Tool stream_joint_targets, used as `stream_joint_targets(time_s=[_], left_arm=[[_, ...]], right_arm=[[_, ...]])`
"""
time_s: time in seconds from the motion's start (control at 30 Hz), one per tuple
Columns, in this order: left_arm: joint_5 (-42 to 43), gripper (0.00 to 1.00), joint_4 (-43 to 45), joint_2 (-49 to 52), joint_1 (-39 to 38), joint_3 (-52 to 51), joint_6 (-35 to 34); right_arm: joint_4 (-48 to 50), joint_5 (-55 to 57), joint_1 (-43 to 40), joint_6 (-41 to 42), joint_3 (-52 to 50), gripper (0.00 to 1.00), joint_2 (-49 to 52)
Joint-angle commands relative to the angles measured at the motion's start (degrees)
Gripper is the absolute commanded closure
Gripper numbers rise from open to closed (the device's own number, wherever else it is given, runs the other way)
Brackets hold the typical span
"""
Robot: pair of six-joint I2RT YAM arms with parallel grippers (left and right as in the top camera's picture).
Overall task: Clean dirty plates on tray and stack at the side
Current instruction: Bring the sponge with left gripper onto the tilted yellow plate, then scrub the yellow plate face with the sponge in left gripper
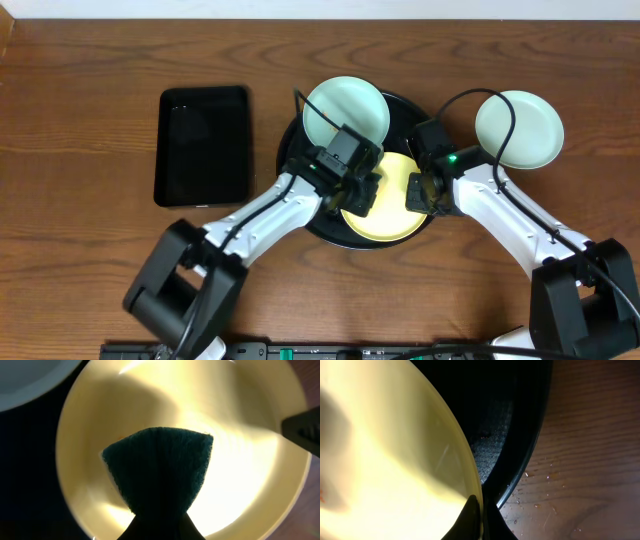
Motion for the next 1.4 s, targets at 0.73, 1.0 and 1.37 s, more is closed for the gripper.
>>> stream_joint_targets(time_s=[0.73,1.0,1.37], left_arm=[[-0.6,0.92,6.1,9.5,-0.7,-0.1,-0.5],[-0.6,0.92,9.4,10.3,-0.7,-0.1,-0.5],[-2.3,0.92,11.1,10.3,-0.7,-0.1,-0.5]], right_arm=[[-1.8,-0.7,-0.2,-0.6,-0.4,0.99,0.2],[-2.1,-0.7,-0.2,-0.6,-0.4,0.99,0.2],[-2.9,-0.7,-0.2,-1.6,-0.4,0.99,0.2]])
